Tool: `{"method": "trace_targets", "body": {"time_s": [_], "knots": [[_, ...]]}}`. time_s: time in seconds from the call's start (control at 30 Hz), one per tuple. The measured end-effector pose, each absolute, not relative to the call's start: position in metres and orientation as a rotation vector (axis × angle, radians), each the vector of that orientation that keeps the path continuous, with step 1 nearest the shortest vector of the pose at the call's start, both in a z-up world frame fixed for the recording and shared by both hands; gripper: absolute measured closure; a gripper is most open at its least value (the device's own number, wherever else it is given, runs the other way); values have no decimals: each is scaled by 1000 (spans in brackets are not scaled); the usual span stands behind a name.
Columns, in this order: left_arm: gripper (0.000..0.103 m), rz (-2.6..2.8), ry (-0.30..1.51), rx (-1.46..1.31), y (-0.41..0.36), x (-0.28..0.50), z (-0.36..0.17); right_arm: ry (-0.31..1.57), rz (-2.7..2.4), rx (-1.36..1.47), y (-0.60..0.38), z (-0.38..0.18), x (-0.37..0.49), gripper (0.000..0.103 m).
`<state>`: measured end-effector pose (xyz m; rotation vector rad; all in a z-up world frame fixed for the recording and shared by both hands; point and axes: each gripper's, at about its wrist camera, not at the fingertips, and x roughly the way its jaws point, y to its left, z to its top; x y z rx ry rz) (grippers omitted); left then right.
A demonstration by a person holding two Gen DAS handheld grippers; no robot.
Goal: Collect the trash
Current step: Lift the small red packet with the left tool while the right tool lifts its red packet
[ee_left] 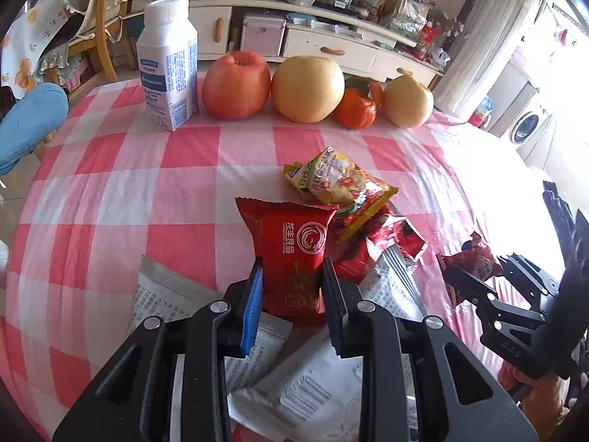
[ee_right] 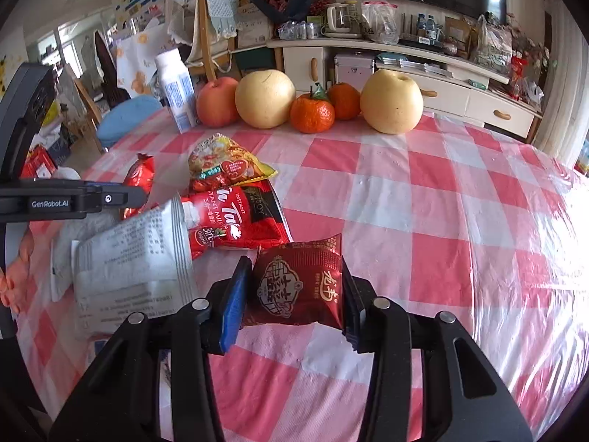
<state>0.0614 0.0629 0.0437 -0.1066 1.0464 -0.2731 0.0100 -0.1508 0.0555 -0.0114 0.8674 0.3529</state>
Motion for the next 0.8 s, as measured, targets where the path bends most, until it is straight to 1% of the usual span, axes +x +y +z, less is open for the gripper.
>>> {"method": "trace_targets", "body": {"time_s": [0.2,0.6,0.8], "knots": [[72,-309,1013,-128,66,43,59,838,399,83,-161,65,-3,57],[72,-371,939,-171,75,2,88,808,445,156,-159,74,-24,57],[72,-390,921,-186,86,-11,93,793,471,191,-156,78,-33,57]]}}
